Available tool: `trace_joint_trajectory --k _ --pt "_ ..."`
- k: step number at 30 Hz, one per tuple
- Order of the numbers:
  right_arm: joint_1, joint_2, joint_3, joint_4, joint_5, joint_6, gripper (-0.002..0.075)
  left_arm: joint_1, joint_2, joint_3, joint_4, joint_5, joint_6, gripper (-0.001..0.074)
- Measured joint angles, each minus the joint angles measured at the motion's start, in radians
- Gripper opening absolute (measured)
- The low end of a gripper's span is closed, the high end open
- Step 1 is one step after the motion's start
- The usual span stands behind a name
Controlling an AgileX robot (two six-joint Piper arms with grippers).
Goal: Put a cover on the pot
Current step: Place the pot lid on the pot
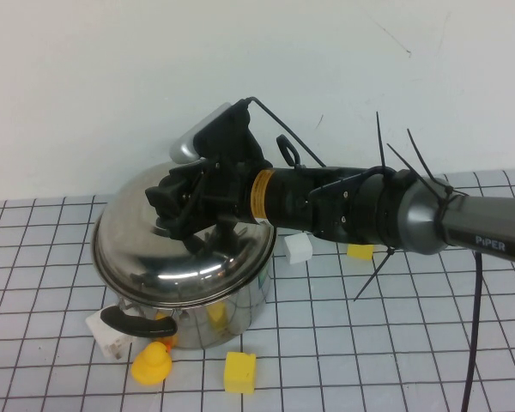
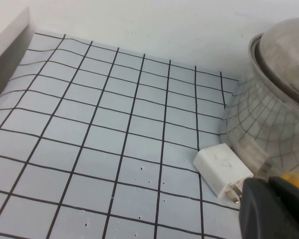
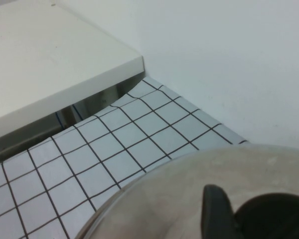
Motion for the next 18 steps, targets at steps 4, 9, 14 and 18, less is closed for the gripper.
trace_joint_trajectory --k 4,9,14,18 --pt "0.0 0.008 0.0 0.0 0.0 0.005 0.0342 0.0 0.0 0.0 0.0 0.0 0.0 -0.0003" --pt "0.0 0.01 0.0 0.0 0.0 0.005 0.0342 0.0 0.0 0.0 0.0 0.0 0.0 -0.0003" --pt "0.0 0.012 0.0 0.002 0.0 -0.005 0.0358 0.0 0.0 0.0 0.0 0.0 0.0 -0.0003" --pt "0.0 0.006 0.0 0.002 0.0 -0.016 0.0484 0.0 0.0 0.0 0.0 0.0 0.0 -0.0003"
